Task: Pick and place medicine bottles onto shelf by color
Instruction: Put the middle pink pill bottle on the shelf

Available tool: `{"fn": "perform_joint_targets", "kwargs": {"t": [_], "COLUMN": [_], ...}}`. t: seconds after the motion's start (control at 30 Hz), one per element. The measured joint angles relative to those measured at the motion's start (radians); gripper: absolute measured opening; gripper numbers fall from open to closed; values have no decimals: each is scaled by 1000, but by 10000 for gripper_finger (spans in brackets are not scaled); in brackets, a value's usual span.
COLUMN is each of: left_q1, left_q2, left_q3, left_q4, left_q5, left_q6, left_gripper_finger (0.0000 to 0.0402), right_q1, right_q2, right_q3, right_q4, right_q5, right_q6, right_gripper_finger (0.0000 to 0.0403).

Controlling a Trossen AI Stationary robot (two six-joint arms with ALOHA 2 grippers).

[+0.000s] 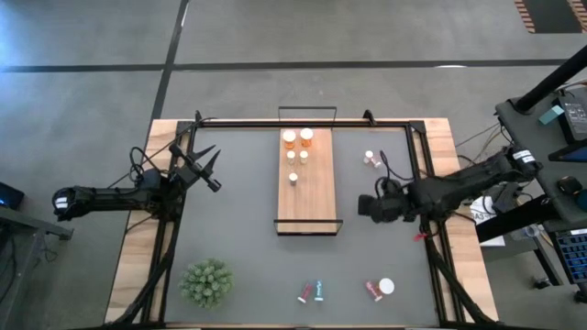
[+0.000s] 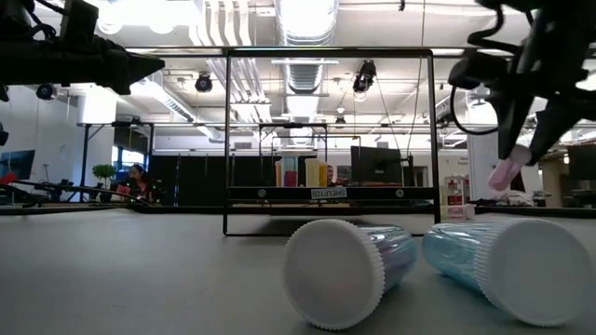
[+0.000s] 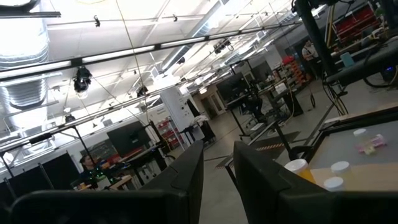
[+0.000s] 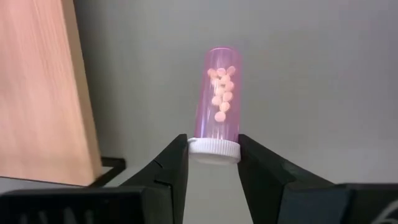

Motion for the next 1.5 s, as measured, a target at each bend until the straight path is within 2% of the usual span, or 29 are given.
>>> {"fn": "perform_joint_targets", "kwargs": {"t": [0.3, 0.5, 0.57, 0.73, 0.97, 1.1, 1.5], "left_q1": [0, 0, 0, 0, 0, 0, 0], "left_q2": [0, 0, 0, 0, 0, 0, 0], "left_q3": [0, 0, 0, 0, 0, 0, 0], "left_q4": [0, 0, 0, 0, 0, 0, 0], "left_q5": [0, 0, 0, 0, 0, 0, 0], "left_q6": [0, 0, 0, 0, 0, 0, 0], "left_gripper_finger": [72, 72, 72, 72, 72, 72, 72], "right_q1": [-154, -211, -231, -276, -323, -348, -430], "right_q2": [16, 117, 156, 249, 377, 449, 597], "right_q3": [111, 278, 339, 470, 609, 662, 778], "right_q4": [-39, -190, -222, -234, -233, -245, -242], "right_q5": [-168, -193, -193, -199, -292, -370, -490], "right_q6": [-18, -35, -97, -376, -560, -633, -724], "right_gripper_finger": [110, 108, 108, 109, 109, 109, 109]}}
